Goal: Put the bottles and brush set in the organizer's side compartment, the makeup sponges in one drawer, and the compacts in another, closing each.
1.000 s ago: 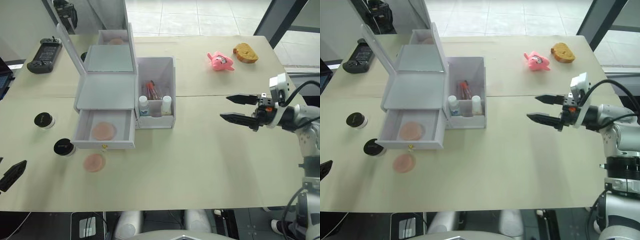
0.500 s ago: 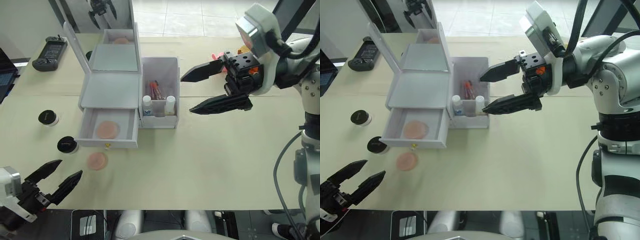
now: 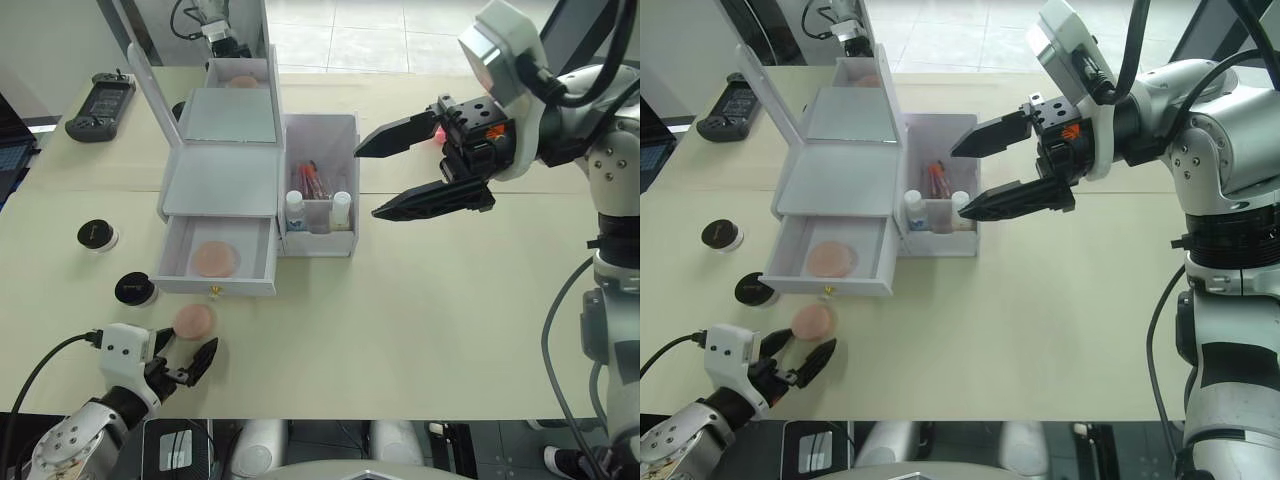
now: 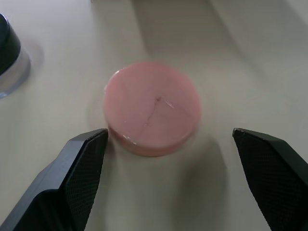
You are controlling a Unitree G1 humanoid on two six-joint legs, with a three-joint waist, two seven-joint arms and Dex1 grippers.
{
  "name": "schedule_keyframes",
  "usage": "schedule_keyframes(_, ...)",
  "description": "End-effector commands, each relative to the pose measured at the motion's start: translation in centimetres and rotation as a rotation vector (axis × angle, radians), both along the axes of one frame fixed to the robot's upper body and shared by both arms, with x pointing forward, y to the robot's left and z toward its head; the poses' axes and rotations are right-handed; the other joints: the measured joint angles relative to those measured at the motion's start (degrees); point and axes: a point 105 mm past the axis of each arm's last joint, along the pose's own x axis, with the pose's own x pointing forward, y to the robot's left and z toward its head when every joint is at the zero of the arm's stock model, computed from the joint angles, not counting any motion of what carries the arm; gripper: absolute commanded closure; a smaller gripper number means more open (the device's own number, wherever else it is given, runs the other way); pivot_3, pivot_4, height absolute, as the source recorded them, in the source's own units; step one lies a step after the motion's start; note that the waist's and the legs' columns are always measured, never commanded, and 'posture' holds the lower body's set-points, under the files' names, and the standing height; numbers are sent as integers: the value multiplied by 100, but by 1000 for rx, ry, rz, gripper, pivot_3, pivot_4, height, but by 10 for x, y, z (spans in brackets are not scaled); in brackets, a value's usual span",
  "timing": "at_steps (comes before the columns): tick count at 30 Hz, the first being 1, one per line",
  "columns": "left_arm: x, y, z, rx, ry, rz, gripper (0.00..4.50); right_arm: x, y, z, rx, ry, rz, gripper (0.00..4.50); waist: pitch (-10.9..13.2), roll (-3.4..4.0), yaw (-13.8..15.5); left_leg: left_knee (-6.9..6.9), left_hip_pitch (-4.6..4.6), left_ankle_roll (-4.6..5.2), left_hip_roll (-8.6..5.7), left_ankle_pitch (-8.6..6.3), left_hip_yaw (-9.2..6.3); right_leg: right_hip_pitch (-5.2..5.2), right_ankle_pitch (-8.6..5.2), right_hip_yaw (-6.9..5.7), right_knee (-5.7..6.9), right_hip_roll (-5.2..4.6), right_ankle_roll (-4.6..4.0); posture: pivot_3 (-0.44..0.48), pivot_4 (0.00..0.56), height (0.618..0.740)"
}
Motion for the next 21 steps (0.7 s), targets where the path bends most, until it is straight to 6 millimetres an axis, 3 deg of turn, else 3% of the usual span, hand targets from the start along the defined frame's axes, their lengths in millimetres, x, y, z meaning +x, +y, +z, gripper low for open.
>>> schedule_keyframes(1, 10, 1, 5, 50, 0, 19, 30, -7, -3, 19, 28, -80, -1, 0, 0, 0, -1, 0, 0, 0, 0, 0, 0, 0, 0, 0, 0, 0, 0, 0, 150, 740)
schedule_keyframes(6, 24, -5, 6, 76, 13, -4, 30, -6, -4, 19, 18, -94, -15, 0, 0, 0, -3, 0, 0, -1, -1, 1, 0, 1, 0, 1, 2, 0, 0, 0, 150, 740)
schedule_keyframes(11, 24, -8, 2, 97, 55, -25, 30, -7, -2, 20, 22, -110, -21, 0, 0, 0, 1, 0, 1, -2, -1, 1, 0, 1, 0, 1, 1, 0, 0, 0, 150, 740)
schedule_keyframes(14, 18, -6, 1, 109, 80, -26, 576, -7, -2, 20, 24, -116, -22, 0, 0, 0, -2, 0, 1, -2, -2, 1, 0, 1, 0, 2, 0, 0, 0, 0, 150, 740)
schedule_keyframes(17, 12, -3, 0, 117, 100, -27, 1496, -6, 0, 20, 26, -123, -24, 0, 0, 0, -6, 0, 1, -2, -2, 1, 0, 1, 0, 3, 0, 0, 0, 0, 150, 740)
schedule_keyframes(21, 5, 7, 2, 129, 104, 11, 1537, -5, 4, 21, 29, -121, -10, 0, 0, 0, -12, -1, 2, -1, -1, 1, 0, 0, 0, 3, -2, 0, 0, 0, 150, 740)
